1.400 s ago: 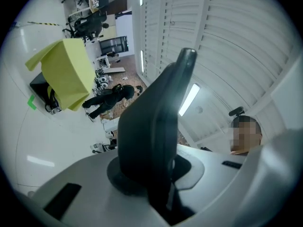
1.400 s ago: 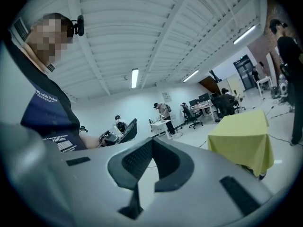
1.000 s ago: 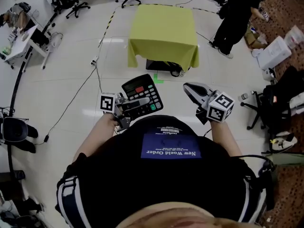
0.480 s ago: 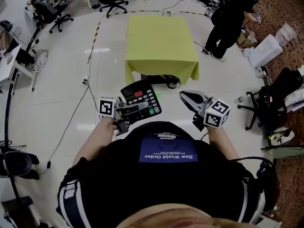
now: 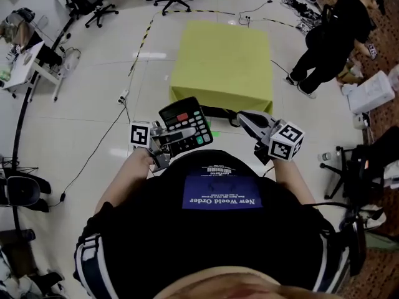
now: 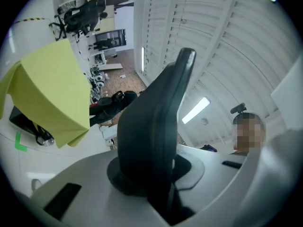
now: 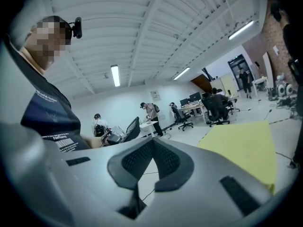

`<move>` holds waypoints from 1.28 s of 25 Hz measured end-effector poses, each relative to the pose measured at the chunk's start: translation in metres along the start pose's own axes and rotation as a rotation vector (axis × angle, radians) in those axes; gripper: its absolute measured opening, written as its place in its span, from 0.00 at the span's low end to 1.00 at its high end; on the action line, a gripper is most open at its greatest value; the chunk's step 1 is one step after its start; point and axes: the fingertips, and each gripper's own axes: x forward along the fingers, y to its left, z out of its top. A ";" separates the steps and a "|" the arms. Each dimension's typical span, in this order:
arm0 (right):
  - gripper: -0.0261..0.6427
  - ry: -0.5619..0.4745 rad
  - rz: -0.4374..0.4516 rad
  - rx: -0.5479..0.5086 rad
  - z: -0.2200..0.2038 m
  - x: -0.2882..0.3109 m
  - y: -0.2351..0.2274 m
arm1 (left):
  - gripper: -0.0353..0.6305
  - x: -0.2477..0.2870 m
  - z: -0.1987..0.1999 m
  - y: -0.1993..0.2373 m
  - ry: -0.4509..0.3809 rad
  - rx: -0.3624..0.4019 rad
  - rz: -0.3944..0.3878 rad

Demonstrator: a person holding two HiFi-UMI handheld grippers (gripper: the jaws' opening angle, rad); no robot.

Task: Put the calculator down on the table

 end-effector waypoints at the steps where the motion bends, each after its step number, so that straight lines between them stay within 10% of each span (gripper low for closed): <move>1: 0.02 0.004 0.019 -0.002 0.007 -0.002 -0.015 | 0.18 0.010 0.010 0.003 -0.017 0.021 0.012; 13: 0.02 0.009 0.126 0.029 0.002 0.018 -0.108 | 0.18 0.048 0.046 0.055 -0.057 0.016 0.098; 20: 0.02 0.036 0.035 0.055 0.027 0.042 -0.192 | 0.18 0.075 0.129 0.105 -0.013 -0.005 0.029; 26: 0.02 0.011 -0.067 0.040 0.110 0.101 -0.270 | 0.18 0.081 0.278 0.135 0.059 0.014 -0.042; 32: 0.02 0.006 -0.133 0.041 0.092 0.107 -0.275 | 0.18 0.079 0.285 0.163 0.131 0.017 -0.079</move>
